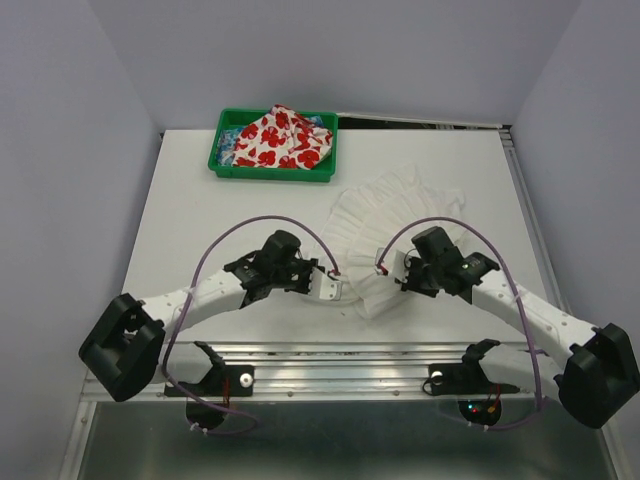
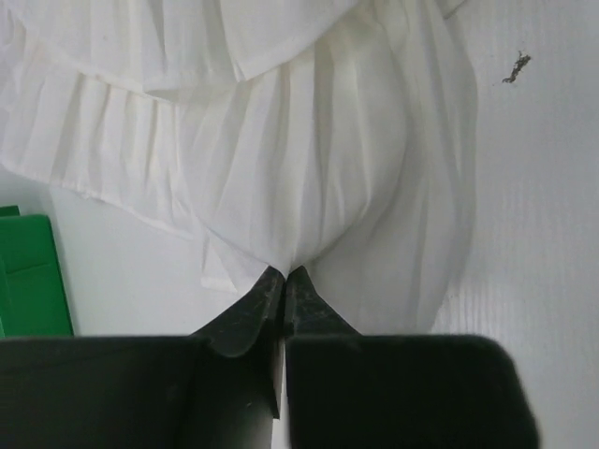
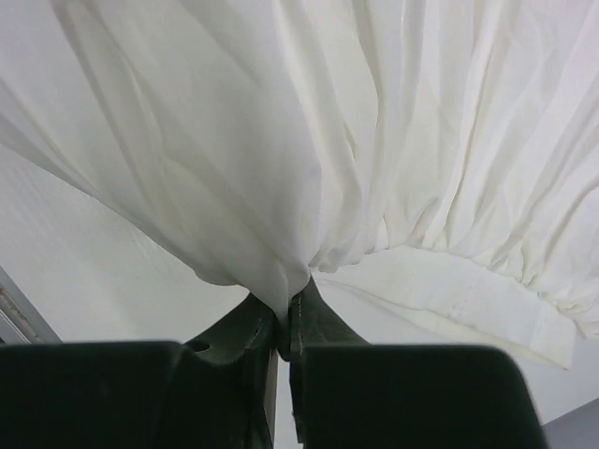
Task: Fold and stack the skirts
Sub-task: Fold the skirt
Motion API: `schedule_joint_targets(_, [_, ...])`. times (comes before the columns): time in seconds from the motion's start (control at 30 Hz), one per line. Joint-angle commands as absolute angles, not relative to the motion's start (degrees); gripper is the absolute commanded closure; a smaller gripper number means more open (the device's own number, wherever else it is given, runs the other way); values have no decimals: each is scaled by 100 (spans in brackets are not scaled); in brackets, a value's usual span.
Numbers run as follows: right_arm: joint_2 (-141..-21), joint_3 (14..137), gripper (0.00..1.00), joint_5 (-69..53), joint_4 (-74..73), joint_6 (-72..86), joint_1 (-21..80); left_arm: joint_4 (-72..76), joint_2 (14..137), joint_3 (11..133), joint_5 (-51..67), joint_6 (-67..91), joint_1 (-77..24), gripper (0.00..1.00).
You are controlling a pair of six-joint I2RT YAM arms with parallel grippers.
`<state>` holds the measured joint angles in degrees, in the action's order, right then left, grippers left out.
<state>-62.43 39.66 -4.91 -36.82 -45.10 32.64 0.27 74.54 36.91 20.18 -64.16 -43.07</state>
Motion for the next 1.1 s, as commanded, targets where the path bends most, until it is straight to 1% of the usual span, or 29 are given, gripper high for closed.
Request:
schedule_joint_targets(0.0, [-6249,4131,99,-879,-4043,-4605,3322,-404,7067,3445,2119,-6039,-4307,79])
schedule_joint_targets(0.03, [-6266,4079,99,-896,-4026,-4623,3322,-430,7075,3463,2101,-5934,-4298,77])
schedule_joint_targets(0.07, [-6267,4078,99,-914,-4008,-4588,3322,-448,7075,3463,2092,-5880,-4298,71])
schedule_joint_targets(0.1, [-6275,4043,99,-923,-3982,-4553,3322,-431,7084,3472,2040,-5793,-4298,46])
schedule_joint_targets(0.13, [-6284,4034,99,-932,-3964,-4501,3322,-431,7075,3472,2030,-5705,-4307,46])
schedule_joint_targets(0.17, [-6328,4043,99,-949,-3964,-4413,3322,-457,7006,3454,2039,-5661,-4298,33])
schedule_joint_targets(0.2, [-6354,4060,99,-949,-3999,-4377,3322,-544,6953,3437,2117,-5712,-4315,23])
schedule_joint_targets(0.23, [-6381,4061,99,-914,-3982,-4333,3322,-580,6883,3384,2162,-5782,-4324,2])
schedule_joint_targets(0.37, [-6442,4025,99,-861,-3920,-4237,3322,-624,6548,3068,2224,-6178,-4631,1])
schedule_joint_targets(0.5, [-6477,4034,99,-870,-3894,-4175,3322,-457,6758,3032,2206,-6082,-4965,2])
schedule_joint_targets(0.67, [-6486,4087,99,-888,-3920,-4192,3322,-44,7557,3295,1820,-5591,-5045,11])
schedule_joint_targets(0.73, [-6460,4087,99,-879,-3937,-4201,3322,263,7979,3506,1486,-5398,-5027,14])
schedule_joint_targets(0.83, [-6407,4061,99,-870,-4025,-4228,3322,763,8235,3525,1161,-5326,-4966,16])
schedule_joint_targets(1.0, [-6276,4008,99,-888,-4096,-4263,3322,1983,8279,3218,660,-5343,-4966,15])
schedule_joint_targets(1.07, [-6249,4008,99,-931,-4113,-4271,3322,2179,8323,3173,633,-5422,-4957,14])
